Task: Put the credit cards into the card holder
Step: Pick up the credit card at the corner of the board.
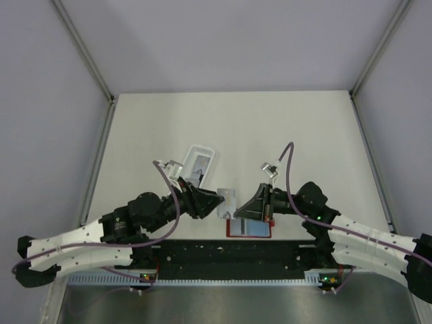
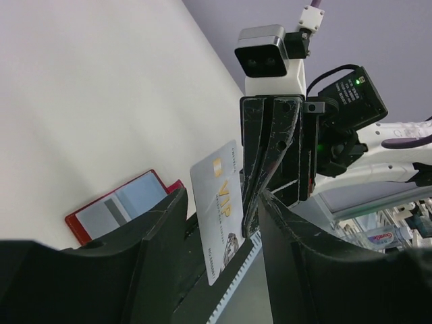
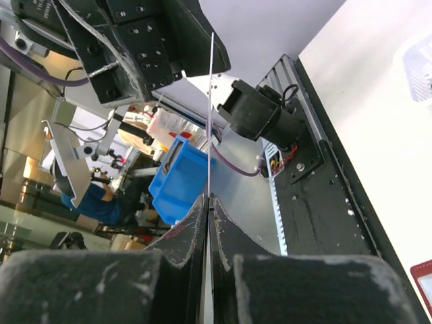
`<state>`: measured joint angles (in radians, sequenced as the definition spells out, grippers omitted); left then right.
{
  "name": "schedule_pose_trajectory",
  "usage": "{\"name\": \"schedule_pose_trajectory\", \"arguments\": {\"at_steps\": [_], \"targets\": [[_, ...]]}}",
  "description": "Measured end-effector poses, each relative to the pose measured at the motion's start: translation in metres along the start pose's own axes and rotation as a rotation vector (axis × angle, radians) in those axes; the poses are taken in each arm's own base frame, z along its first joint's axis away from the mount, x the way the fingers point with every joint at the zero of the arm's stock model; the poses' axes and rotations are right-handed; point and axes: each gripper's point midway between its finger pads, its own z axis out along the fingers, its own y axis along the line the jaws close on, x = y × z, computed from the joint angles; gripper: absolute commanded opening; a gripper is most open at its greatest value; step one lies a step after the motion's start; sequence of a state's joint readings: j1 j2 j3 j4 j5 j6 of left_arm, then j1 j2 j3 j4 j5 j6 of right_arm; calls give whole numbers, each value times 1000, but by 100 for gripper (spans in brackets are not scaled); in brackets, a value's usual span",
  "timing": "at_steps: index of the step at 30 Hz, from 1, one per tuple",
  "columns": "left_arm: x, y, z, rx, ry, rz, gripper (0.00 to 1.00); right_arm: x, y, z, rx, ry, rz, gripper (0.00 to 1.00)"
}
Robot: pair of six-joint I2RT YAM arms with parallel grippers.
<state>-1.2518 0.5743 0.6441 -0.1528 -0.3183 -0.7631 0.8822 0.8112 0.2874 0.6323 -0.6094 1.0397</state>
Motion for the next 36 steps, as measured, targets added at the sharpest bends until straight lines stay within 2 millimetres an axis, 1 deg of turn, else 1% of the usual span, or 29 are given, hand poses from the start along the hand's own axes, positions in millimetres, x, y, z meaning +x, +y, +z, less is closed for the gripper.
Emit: {"name": "schedule_pose_trajectory", "arguments": {"at_steps": [3, 6, 7, 8, 10, 11, 12, 13, 15, 16, 18, 20, 25, 29, 36], "targets": [[5, -5, 3, 23, 22, -3, 48, -1, 4, 0, -17, -2, -3, 0], [9, -8, 6, 35, 40, -6, 39, -1, 6, -1, -25, -1, -4, 0], [11, -8, 6, 38, 46, -8, 33, -2, 7, -1, -28, -2, -6, 0], [12, -9, 7, 42, 52, -10, 25, -2, 8, -1, -30, -3, -7, 0], [15, -11, 9, 50, 62, -14, 3, -2, 8, -1, -32, -4, -9, 0], [16, -11, 9, 52, 65, -18, 0, -2, 9, -1, -34, -5, -10, 0], [17, -13, 10, 62, 67, -21, 0, -2, 10, -2, -35, -4, -12, 0], [16, -16, 10, 73, 67, -28, 0, -2, 8, -2, -29, -3, -7, 2], [16, -19, 10, 91, 69, -31, 0, -2, 9, -2, -31, -4, -8, 15], [16, -20, 9, 97, 69, -33, 0, -2, 10, -2, -34, -6, -9, 20], [16, -22, 9, 107, 71, -38, 0, -3, 12, -3, -40, -10, -13, 26], [19, -22, 9, 110, 79, -40, 0, -5, 15, -3, -46, -15, -18, 29], [20, -25, 8, 125, 88, -50, 0, -11, 21, -2, -58, -36, -39, 29], [18, -30, 8, 144, 85, -59, 0, -16, 27, -1, -71, -51, -52, 25], [24, -31, 11, 151, 107, -57, 0, -18, 25, 0, -67, -57, -52, 23]]}}
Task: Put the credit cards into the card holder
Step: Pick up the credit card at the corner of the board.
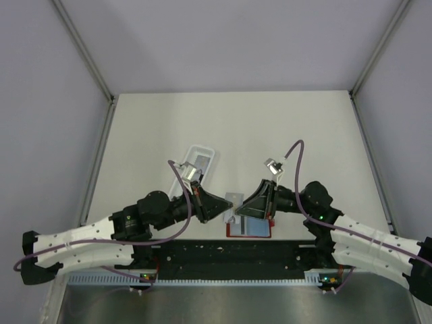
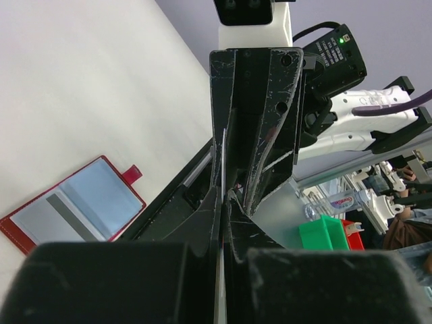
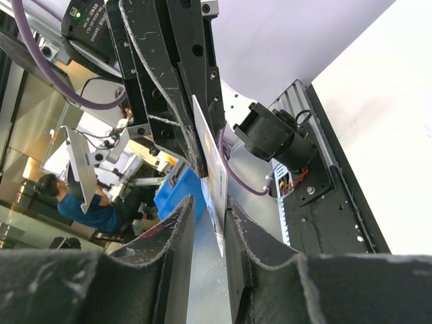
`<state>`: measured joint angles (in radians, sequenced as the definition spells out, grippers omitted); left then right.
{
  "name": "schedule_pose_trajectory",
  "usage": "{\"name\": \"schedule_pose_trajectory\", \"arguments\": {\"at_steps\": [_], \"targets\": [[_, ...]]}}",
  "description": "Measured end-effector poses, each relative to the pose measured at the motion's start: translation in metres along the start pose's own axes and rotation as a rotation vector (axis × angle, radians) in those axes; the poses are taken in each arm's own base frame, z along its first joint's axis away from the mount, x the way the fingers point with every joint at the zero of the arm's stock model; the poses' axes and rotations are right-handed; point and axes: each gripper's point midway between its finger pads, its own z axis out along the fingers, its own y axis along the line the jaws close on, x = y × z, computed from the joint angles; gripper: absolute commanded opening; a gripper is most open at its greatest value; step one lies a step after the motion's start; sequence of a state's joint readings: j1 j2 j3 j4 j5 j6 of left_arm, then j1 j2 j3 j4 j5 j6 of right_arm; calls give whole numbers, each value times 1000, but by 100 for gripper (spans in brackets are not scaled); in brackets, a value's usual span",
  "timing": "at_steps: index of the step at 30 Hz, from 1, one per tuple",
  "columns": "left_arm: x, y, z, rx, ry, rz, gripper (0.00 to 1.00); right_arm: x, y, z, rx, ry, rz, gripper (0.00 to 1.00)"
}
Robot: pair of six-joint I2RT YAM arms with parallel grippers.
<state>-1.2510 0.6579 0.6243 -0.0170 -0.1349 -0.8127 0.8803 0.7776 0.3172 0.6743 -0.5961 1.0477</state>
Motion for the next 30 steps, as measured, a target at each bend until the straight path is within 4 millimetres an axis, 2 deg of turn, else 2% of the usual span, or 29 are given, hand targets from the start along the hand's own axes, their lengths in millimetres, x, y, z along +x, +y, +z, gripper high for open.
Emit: {"name": "schedule_pose_trajectory", "arguments": {"at_steps": [2, 5, 7, 9, 12, 14, 16, 19, 22, 25, 30], "targets": [[2, 0, 1, 3, 7, 0, 0, 0, 0, 0, 0, -1, 0, 17], [1, -2, 1, 10, 7, -1, 0, -1, 0, 2, 2, 0, -4, 1], [0, -2, 1, 12, 3, 0, 1, -2, 0, 3, 1, 0, -6, 0], [-1, -2, 1, 9, -1, -1, 13, -3, 0, 3, 0, -2, -8, 0], [-2, 4, 1, -20, -13, 8, 37, -5, -4, 4, 35, -8, -2, 0], [-3, 15, 0, -69, -24, 26, 48, -12, -13, 3, 107, -37, -6, 0], [-5, 24, -3, -110, -37, 48, 54, -24, -29, -2, 243, -89, 1, 0], [-12, 39, -7, -175, -66, 78, 56, -41, -56, -19, 476, -166, 0, 0], [-19, 53, -10, -240, -84, 108, 54, -51, -83, -46, 746, -183, -23, 0], [-22, 66, -10, -290, -88, 129, 49, -50, -94, -64, 896, -126, -55, 0], [-22, 73, -9, -312, -79, 134, 46, -33, -94, -76, 949, 29, -97, 0]]}}
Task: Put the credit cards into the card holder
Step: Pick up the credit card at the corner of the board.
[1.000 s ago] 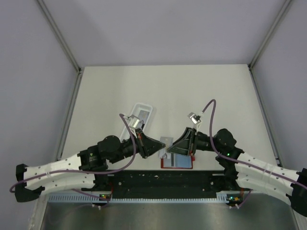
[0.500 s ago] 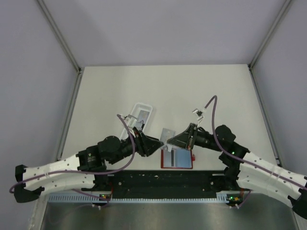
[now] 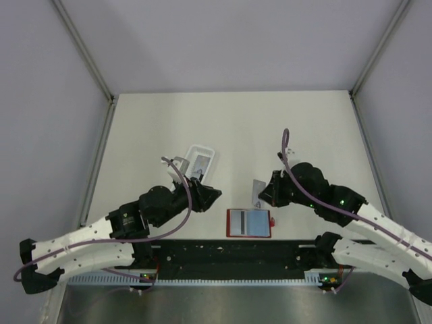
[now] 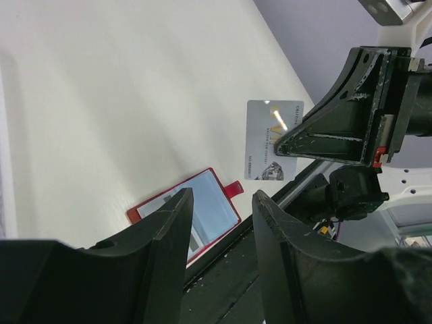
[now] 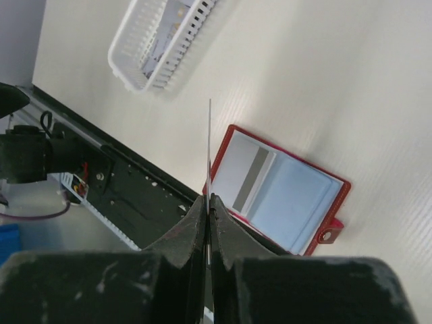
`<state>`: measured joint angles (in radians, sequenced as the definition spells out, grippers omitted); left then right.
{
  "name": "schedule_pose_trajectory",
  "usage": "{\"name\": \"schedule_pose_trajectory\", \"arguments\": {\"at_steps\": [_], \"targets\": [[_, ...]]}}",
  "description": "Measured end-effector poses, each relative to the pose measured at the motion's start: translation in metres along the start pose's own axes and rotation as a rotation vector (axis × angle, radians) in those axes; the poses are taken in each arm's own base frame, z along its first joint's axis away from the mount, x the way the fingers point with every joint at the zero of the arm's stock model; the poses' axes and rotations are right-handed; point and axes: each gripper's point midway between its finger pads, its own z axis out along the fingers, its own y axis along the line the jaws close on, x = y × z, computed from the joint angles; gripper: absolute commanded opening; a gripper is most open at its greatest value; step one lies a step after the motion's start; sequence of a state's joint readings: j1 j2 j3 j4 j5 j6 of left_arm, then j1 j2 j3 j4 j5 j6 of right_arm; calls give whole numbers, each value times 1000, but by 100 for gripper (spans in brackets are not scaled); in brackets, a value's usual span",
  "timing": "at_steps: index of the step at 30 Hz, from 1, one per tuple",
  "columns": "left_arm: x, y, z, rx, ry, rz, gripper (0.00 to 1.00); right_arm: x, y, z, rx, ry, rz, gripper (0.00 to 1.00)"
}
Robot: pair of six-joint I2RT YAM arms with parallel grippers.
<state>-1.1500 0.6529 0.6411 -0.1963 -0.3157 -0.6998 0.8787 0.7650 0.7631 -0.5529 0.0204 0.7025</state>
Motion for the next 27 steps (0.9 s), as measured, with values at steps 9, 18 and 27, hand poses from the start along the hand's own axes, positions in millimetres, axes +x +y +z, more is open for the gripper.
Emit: {"name": "schedule_pose_trajectory", "arguments": {"at_steps": [9, 18, 27], "targets": [[-2, -4, -1, 36, 4, 28, 67, -5, 53, -33, -223, 108, -124, 0], [-39, -68, -33, 373, -107, -2, 65, -6, 116, -57, -660, 78, -138, 0], [-24, -93, -35, 532, -49, 17, 57, -9, 141, -70, -846, 69, -131, 0]]}}
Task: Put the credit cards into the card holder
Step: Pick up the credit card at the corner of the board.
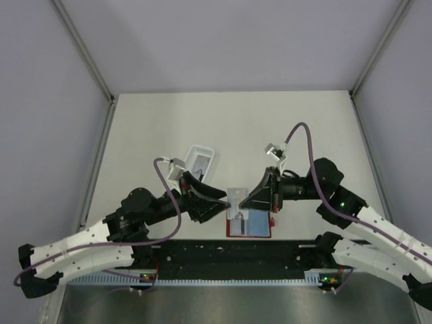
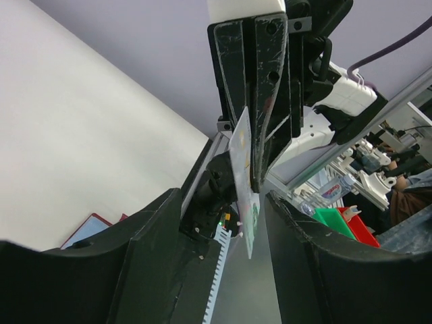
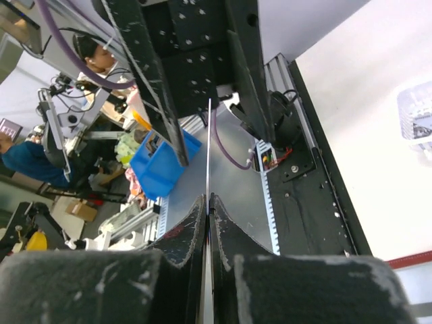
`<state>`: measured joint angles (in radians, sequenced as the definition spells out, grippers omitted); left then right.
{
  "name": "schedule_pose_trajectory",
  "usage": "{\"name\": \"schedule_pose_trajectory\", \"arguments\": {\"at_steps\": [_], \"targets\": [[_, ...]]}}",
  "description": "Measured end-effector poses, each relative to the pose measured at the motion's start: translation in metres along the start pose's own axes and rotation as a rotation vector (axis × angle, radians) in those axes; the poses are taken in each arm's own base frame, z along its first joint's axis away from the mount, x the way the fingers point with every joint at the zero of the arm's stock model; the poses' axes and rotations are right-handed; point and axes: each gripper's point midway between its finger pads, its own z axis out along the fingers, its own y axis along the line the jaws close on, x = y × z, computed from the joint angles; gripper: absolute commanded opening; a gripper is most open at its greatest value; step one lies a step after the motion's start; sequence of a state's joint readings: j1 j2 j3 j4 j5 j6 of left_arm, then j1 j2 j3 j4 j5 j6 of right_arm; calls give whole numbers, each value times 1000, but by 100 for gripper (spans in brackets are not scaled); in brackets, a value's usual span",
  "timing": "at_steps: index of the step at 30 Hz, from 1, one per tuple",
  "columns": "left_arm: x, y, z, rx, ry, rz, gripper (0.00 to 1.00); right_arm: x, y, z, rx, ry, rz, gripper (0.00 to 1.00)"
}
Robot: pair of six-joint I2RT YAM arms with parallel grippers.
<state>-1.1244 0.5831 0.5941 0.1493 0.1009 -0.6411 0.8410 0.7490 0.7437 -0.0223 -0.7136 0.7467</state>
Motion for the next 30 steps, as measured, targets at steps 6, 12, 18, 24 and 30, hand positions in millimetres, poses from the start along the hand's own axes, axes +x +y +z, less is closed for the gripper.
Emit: {"name": "schedule_pose_trajectory", "arguments": {"at_steps": [6, 12, 18, 24, 30], "targets": [[10, -3, 7, 33, 43, -11, 40, -2, 7, 0, -45, -15, -1, 0], [13, -14, 13, 95, 60, -26, 0, -2, 5, 1, -48, -22, 8, 0], [11, -17, 15, 111, 52, -45, 0, -8, 3, 2, -48, -63, 2, 8], [11, -9, 17, 98, 9, -70, 0, -19, -8, -1, -13, -193, 22, 17], [11, 1, 18, 72, -41, -107, 0, -31, -17, -1, -20, -323, 50, 13]]}}
